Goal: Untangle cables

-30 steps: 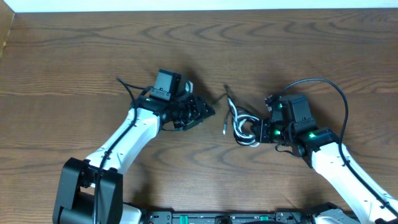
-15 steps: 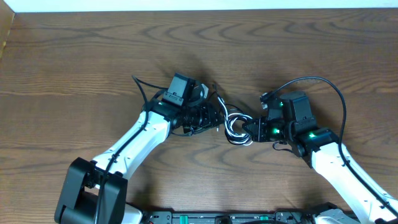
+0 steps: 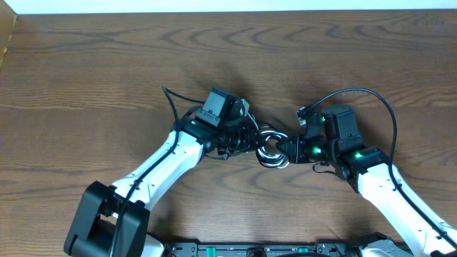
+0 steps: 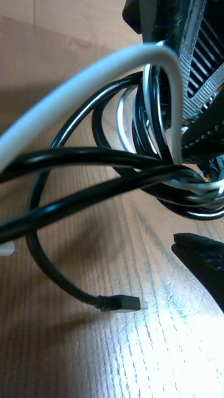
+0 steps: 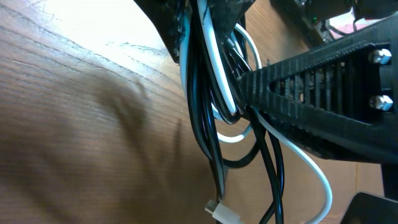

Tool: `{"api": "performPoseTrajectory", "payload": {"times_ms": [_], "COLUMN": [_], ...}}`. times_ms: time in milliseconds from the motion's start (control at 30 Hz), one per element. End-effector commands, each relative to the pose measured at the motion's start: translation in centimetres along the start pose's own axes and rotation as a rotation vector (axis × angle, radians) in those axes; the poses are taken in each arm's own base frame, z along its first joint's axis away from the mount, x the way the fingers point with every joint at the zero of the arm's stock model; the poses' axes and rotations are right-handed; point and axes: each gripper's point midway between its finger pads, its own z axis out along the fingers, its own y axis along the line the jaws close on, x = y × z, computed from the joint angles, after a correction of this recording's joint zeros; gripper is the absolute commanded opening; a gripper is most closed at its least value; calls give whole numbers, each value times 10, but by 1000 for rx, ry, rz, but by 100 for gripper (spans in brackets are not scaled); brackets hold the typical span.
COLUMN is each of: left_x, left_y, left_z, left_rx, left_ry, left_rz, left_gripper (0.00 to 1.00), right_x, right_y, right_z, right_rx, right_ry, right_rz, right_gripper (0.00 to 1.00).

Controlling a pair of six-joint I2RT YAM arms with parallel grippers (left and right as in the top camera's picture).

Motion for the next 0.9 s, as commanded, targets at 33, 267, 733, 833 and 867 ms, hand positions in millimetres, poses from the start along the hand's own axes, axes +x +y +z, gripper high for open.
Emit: {"api": "performPoseTrajectory", "payload": {"times_ms": [33, 267, 733, 833, 867], "left_x": [-6, -7, -15, -25, -28], "left_y": [-5, -6, -27, -32, -32], "left_z": [-3, -2, -11, -21, -25], "left_rx": [-27, -24, 95, 148, 162], "left_ry": [-46, -48, -58, -78, -84], "left_rz": [40, 42, 71, 53, 42], "left_gripper": [39, 8, 8, 7, 7], "right_x": [5, 5, 28, 32, 33], "right_y": [12, -4, -70, -82, -86], "right_z": [0, 1, -14, -20, -22], "right_rx": [-62, 25, 382, 457, 481], "right_ry": [28, 17, 53, 58, 59], "right_rz": [-14, 5, 85, 93, 95], "right_gripper": [1, 8, 16, 15, 13]}}
